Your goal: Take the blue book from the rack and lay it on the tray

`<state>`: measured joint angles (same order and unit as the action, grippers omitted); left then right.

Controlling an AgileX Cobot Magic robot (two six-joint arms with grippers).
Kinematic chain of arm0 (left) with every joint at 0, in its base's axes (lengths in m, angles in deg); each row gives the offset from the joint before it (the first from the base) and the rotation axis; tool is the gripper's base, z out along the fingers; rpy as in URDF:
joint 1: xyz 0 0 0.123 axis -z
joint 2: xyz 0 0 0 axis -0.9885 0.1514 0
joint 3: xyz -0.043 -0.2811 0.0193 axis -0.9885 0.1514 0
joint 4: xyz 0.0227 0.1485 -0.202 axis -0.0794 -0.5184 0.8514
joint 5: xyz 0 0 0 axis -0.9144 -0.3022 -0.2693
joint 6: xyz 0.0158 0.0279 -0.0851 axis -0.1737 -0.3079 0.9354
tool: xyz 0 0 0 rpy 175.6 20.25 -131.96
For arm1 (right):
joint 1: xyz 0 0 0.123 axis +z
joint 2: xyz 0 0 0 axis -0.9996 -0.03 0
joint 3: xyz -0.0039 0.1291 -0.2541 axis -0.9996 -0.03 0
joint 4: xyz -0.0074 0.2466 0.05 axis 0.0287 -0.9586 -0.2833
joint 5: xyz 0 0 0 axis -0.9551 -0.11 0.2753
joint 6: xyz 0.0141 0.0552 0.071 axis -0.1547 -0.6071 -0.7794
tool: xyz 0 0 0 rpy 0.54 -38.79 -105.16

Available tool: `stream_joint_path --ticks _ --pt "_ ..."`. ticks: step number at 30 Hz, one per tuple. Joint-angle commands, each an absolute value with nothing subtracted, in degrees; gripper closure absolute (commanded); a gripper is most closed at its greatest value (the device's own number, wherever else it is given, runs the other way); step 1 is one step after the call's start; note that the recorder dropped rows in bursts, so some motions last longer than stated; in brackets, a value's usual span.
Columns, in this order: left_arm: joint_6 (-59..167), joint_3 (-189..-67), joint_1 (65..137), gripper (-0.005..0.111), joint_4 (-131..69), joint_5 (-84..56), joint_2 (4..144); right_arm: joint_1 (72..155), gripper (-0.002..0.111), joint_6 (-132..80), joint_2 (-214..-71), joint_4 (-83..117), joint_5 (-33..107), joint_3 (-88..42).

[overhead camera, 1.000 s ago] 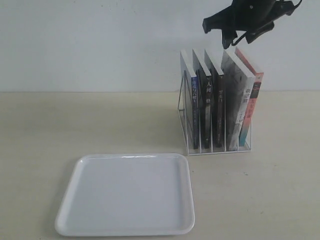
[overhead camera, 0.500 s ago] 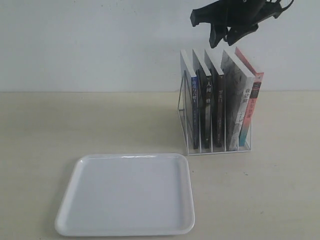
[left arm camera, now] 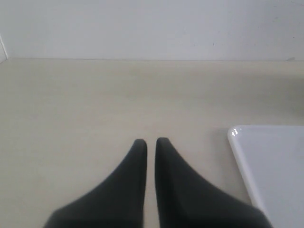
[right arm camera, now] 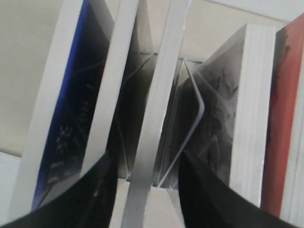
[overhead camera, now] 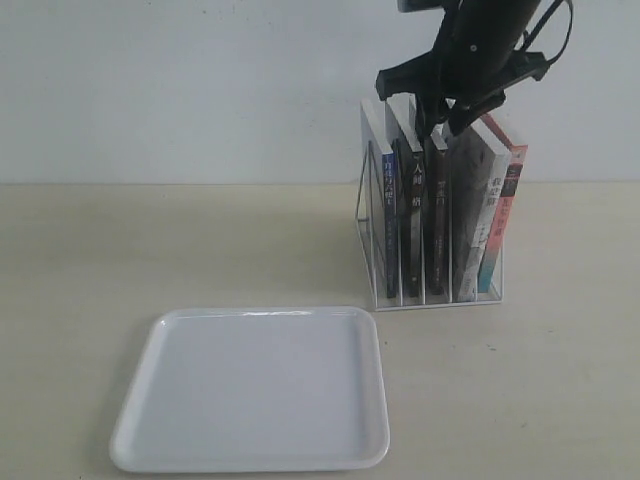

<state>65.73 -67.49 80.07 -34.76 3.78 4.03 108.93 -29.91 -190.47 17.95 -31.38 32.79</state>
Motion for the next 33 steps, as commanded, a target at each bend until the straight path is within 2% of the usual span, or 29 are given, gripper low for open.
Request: stream_joint_path --ticks 1,5,10,13,23,33 --pt "65.6 -67.3 80.5 0.101 -34.9 3.4 3.9 109.0 0.068 -30.0 -192.0 18.6 -32.8 33.0" --pt "65.6 -67.3 80.5 0.101 -34.9 3.4 3.9 109.0 0.072 -30.7 -192.4 20.6 -32.9 33.0" --pt "65.6 -67.3 80.5 0.101 -34.9 3.4 3.9 109.0 0.098 -30.7 -192.4 21.1 -32.9 33.0" --pt "65.6 -67.3 80.5 0.101 -34.9 3.4 3.9 109.0 0.106 -30.6 -192.4 21.1 -32.9 33.0" --pt "65.6 -67.3 80.5 0.101 -34.9 3.4 3.9 109.0 0.106 -29.6 -192.0 20.9 -32.9 33.2" --pt "65.6 -67.3 80.5 0.101 -34.9 3.4 3.9 109.0 0.106 -29.6 -188.2 20.9 -32.9 41.0"
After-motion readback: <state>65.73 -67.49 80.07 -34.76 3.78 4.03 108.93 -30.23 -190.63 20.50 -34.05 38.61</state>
